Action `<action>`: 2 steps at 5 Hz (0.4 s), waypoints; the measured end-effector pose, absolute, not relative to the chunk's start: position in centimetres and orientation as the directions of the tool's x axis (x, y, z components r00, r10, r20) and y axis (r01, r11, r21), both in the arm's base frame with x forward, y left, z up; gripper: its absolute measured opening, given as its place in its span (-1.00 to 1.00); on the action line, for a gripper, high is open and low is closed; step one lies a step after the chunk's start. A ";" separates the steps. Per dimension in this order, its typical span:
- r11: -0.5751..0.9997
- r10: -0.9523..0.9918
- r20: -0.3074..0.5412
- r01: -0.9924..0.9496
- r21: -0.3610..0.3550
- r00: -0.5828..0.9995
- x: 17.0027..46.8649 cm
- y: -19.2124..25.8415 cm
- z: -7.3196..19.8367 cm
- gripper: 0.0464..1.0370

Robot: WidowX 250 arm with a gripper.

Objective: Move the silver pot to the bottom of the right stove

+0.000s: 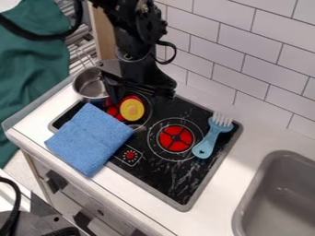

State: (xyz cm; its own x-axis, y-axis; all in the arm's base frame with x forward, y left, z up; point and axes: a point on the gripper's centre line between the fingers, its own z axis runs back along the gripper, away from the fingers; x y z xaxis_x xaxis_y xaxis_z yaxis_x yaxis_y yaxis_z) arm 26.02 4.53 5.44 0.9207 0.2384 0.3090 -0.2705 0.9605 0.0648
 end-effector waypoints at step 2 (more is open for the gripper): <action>0.971 0.225 0.257 -0.239 0.021 0.940 26.2 4.7 4.4 0.94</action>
